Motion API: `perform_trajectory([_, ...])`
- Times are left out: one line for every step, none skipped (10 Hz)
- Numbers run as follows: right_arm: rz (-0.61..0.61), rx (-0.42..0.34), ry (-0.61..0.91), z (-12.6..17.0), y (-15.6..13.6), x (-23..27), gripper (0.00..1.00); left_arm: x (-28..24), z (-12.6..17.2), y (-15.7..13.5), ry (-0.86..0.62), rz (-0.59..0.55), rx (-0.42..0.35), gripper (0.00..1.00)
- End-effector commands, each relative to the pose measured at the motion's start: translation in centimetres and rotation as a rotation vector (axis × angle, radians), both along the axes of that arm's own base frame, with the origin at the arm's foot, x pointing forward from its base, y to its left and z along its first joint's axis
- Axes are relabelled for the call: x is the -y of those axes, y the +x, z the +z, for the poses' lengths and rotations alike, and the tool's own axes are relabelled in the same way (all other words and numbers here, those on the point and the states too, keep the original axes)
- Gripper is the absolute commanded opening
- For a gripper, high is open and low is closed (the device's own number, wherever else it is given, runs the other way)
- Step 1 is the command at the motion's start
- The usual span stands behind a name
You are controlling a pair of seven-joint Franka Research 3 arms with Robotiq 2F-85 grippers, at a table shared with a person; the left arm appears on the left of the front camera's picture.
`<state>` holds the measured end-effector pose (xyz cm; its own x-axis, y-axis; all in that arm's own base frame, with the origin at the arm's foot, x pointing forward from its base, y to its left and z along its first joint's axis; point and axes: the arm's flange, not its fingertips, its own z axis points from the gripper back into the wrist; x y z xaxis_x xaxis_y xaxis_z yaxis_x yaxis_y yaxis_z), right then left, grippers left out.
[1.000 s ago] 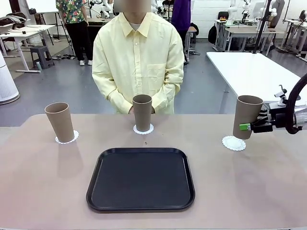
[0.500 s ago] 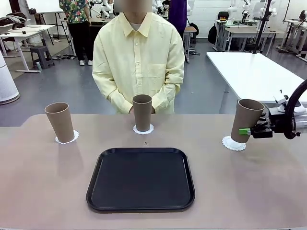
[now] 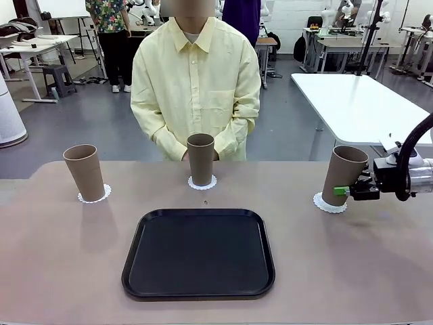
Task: Place coasters on the table and set cups on them.
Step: Take one Reusable plastic cup from the Flat Tray and place it on a coaster set by the human.
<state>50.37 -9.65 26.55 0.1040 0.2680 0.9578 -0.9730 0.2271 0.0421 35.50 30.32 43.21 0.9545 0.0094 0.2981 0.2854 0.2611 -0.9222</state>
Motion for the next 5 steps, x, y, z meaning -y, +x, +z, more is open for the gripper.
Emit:
perform_trajectory([-0.021, 0.012, -0.002, -0.38, 1.06, -0.14, 0.82, -0.08, 0.22, -0.10, 0.002, 0.004, -0.001, 1.00])
perform_trajectory([-0.022, 0.008, -0.006, -0.47, 1.12, -0.17, 0.82, -0.08, 0.22, -0.10, 0.002, 0.004, -0.001, 1.00])
perform_trajectory([-0.022, 0.004, -0.007, -0.48, 1.25, -0.20, 0.82, -0.08, 0.22, -0.10, 0.002, 0.004, -0.001, 1.00])
perform_trajectory([-0.022, -0.003, -0.010, -0.65, 1.39, -0.23, 0.82, -0.08, 0.22, -0.10, 0.002, 0.004, -0.001, 1.00])
perform_trajectory([-0.026, -0.010, -0.017, -1.01, 1.49, -0.15, 0.82, -0.08, 0.22, -0.10, 0.002, 0.004, -0.001, 1.00])
